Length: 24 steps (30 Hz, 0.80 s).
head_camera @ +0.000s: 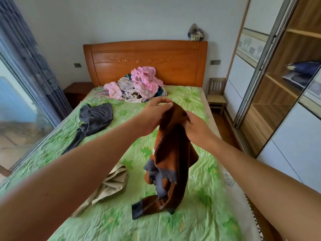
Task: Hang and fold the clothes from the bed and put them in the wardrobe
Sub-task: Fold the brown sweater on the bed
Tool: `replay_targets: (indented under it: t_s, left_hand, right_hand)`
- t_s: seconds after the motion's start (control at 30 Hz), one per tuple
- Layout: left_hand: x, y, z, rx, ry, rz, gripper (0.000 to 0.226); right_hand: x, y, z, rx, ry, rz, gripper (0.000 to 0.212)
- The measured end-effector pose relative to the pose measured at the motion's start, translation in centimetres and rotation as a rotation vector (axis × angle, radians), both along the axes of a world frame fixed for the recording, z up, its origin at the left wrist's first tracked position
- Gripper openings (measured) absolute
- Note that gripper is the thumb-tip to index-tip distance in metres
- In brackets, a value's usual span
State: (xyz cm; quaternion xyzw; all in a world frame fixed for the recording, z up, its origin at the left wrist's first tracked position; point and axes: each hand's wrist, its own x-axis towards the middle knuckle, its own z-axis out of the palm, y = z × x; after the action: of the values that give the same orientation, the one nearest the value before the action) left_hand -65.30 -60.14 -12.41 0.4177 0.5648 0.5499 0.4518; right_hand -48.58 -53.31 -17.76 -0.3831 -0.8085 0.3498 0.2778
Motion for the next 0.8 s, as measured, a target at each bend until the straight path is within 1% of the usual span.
replay_targets:
  t_s: [0.03, 0.07, 0.1, 0.13, 0.17, 0.23, 0.33, 0.37, 0.43, 0.5, 0.53, 0.57, 0.63, 0.73, 0.8]
  left_hand:
    - [-0.4, -0.7, -0.5, 0.019, 0.029, -0.061, 0.026]
    - [-0.7, -1.3, -1.3, 0.037, 0.100, -0.117, 0.048]
    - [-0.8, -2.0, -2.1, 0.046, 0.214, -0.148, 0.067]
    - [-0.8, -2.6, -2.7, 0.061, 0.316, -0.150, 0.077]
    - [-0.9, -2.9, -3.3, 0.075, 0.385, -0.121, 0.079]
    - [-1.4, -3.3, -3.8, 0.094, 0.480, -0.029, 0.069]
    - [-3.4, -3.3, -2.7, 0.094, 0.764, 0.143, 0.052]
    - [-4.2, -3.4, -2.0, 0.108, 0.860, 0.173, 0.046]
    - [-6.0, -3.8, -0.8, 0.150, 1.018, 0.200, 0.038]
    - [-7.4, -4.2, 0.1, 0.177, 1.110, 0.216, 0.034]
    - [-8.0, -4.4, 0.4, 0.187, 1.134, 0.218, 0.034]
    - [-8.3, -4.6, 0.5, 0.198, 1.147, 0.217, 0.033]
    - [-8.8, -5.0, 0.5, 0.194, 1.154, 0.224, 0.033]
    - [-9.5, -5.6, 0.2, 0.166, 1.161, 0.241, 0.030]
    - [-10.0, -6.1, 0.2, 0.145, 1.187, 0.253, 0.028]
  right_hand:
    - [-0.5, 0.0, 0.4, -0.019, 0.040, -0.036, 0.027]
    - [-1.1, 0.1, 0.8, -0.035, 0.087, -0.082, 0.028]
    - [-1.6, 0.2, 1.4, -0.039, 0.121, -0.129, 0.028]
    - [-2.2, 0.3, 1.9, -0.036, 0.126, -0.161, 0.028]
    - [-2.6, 0.4, 2.4, -0.027, 0.107, -0.172, 0.027]
    - [-2.9, 0.7, 2.9, 0.032, 0.036, -0.154, 0.023]
    - [-2.2, 1.1, 3.2, 0.204, -0.109, -0.083, 0.011]
    - [-1.7, 1.3, 3.2, 0.290, -0.178, -0.047, 0.012]
    - [-0.8, 1.9, 2.7, 0.479, -0.387, 0.012, 0.026]
    - [0.1, 2.4, 2.1, 0.586, -0.550, 0.022, 0.030]
    - [0.5, 2.6, 1.7, 0.604, -0.583, 0.019, 0.028]
    - [0.8, 2.9, 1.3, 0.602, -0.586, 0.012, 0.025]
    - [1.1, 3.2, 0.7, 0.536, -0.554, -0.010, 0.017]
    - [1.2, 3.3, 0.1, 0.352, -0.459, -0.039, 0.018]
    - [1.3, 3.2, -0.2, 0.277, -0.461, -0.054, 0.014]
